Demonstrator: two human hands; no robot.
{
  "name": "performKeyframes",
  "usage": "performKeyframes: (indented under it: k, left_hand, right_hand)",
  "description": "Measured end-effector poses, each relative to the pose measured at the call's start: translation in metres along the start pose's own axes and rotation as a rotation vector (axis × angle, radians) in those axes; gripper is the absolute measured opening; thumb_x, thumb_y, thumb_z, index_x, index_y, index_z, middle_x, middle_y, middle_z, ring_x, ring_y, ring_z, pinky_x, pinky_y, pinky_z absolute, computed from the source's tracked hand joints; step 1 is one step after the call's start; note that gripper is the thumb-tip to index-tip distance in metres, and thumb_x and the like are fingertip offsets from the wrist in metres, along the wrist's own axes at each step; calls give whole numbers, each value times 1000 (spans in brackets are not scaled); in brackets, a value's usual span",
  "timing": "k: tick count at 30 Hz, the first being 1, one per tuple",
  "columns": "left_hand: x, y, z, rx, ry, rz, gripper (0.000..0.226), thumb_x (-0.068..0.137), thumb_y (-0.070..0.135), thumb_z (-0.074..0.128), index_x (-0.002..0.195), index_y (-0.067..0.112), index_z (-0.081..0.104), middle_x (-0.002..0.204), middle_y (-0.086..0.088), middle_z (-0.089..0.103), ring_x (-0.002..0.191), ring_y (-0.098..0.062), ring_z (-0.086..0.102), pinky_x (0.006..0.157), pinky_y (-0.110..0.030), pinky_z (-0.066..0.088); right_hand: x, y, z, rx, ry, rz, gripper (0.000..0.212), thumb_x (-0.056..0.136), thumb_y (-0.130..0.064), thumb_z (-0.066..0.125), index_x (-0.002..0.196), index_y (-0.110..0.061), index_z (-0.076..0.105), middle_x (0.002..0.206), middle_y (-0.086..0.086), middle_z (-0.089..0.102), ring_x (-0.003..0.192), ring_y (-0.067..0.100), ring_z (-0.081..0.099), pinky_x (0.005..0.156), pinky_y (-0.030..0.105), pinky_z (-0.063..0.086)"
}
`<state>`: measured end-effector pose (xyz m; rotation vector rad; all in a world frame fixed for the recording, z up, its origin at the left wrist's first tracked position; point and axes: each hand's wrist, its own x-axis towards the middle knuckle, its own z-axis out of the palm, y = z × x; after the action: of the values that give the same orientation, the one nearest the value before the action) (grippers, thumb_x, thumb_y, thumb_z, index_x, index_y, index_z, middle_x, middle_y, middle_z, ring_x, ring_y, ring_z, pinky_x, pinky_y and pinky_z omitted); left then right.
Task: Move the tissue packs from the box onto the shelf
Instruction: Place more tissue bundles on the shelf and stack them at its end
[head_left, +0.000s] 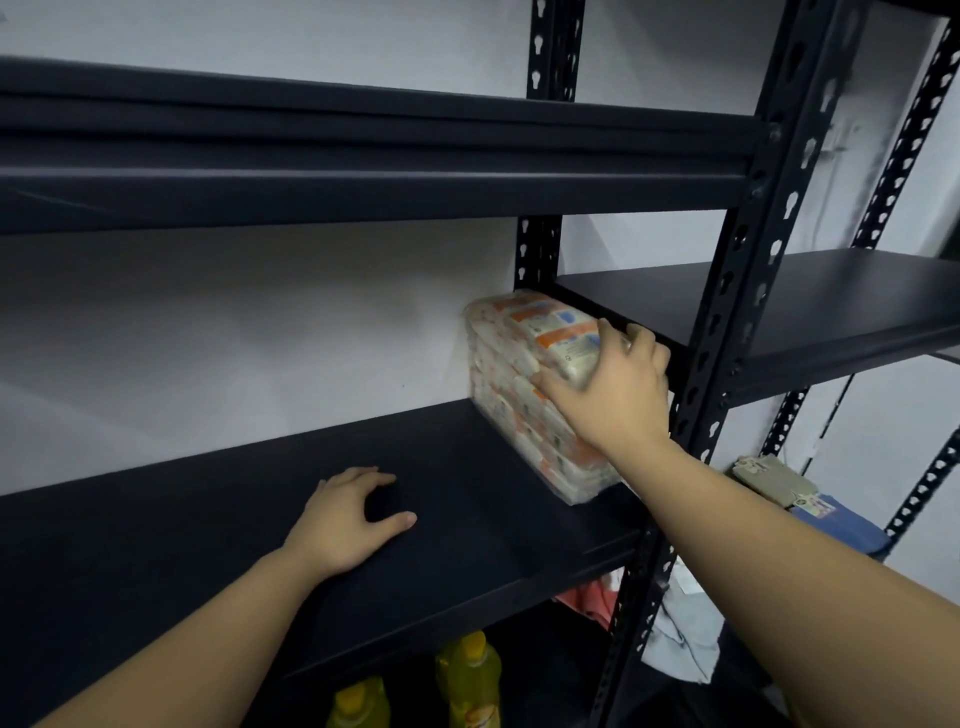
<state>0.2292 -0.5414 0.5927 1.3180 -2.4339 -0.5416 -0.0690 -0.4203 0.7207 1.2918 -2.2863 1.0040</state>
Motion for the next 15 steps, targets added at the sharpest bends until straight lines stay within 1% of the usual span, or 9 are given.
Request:
performKeyframes:
  k: [3,4,6,8,10,13,15]
  left_hand:
    - [-16,0,-5,-30,13,1,70,84,67,64,144,33,50,153,5,44,142,-15,39,124,-44,21]
    - [-22,-2,-6,-30,20,1,69,85,65,65,144,32,50,152,6,45,140,-15,41,123,-42,25]
    - [-39,-7,-11,-21,28,3,69,85,65,65,144,32,51,150,7,46,137,-16,44,118,-39,33]
    - [-58,-13,-14,-7,35,3,70,85,68,62,144,32,51,148,7,48,135,-17,46,115,-39,38]
    - [-86,-23,-20,6,60,1,68,86,69,60,142,31,53,144,7,51,132,-18,48,112,-39,41]
    - [-135,-37,-30,31,114,-10,66,87,70,58,140,30,55,139,9,54,130,-16,49,109,-39,43]
    - [-167,-44,-35,42,143,-15,65,88,69,57,140,30,55,139,10,54,130,-15,48,110,-40,42]
  right_hand:
    - [-25,-10,-4,-17,80,-153,82,77,-69,65,140,-18,51,141,15,44,132,35,35,106,51,42]
    - [-36,-15,-3,0,85,-202,74,79,-65,66,136,-19,53,140,12,45,132,32,35,106,50,42]
    - [-64,-29,0,71,39,-288,66,83,-58,69,134,-18,56,140,8,47,134,28,37,108,43,40]
    - [-94,-42,6,175,-72,-342,64,86,-54,69,137,-18,55,140,2,48,134,23,40,110,38,40]
    - [-132,-59,13,255,-220,-363,65,90,-54,66,144,-20,50,143,-4,47,136,16,40,110,33,41]
    - [-190,-80,24,290,-416,-355,65,94,-56,61,149,-24,45,147,-10,47,138,11,39,107,24,35]
    - [-226,-93,28,287,-490,-338,65,95,-57,59,150,-24,45,147,-9,49,138,10,39,108,25,37]
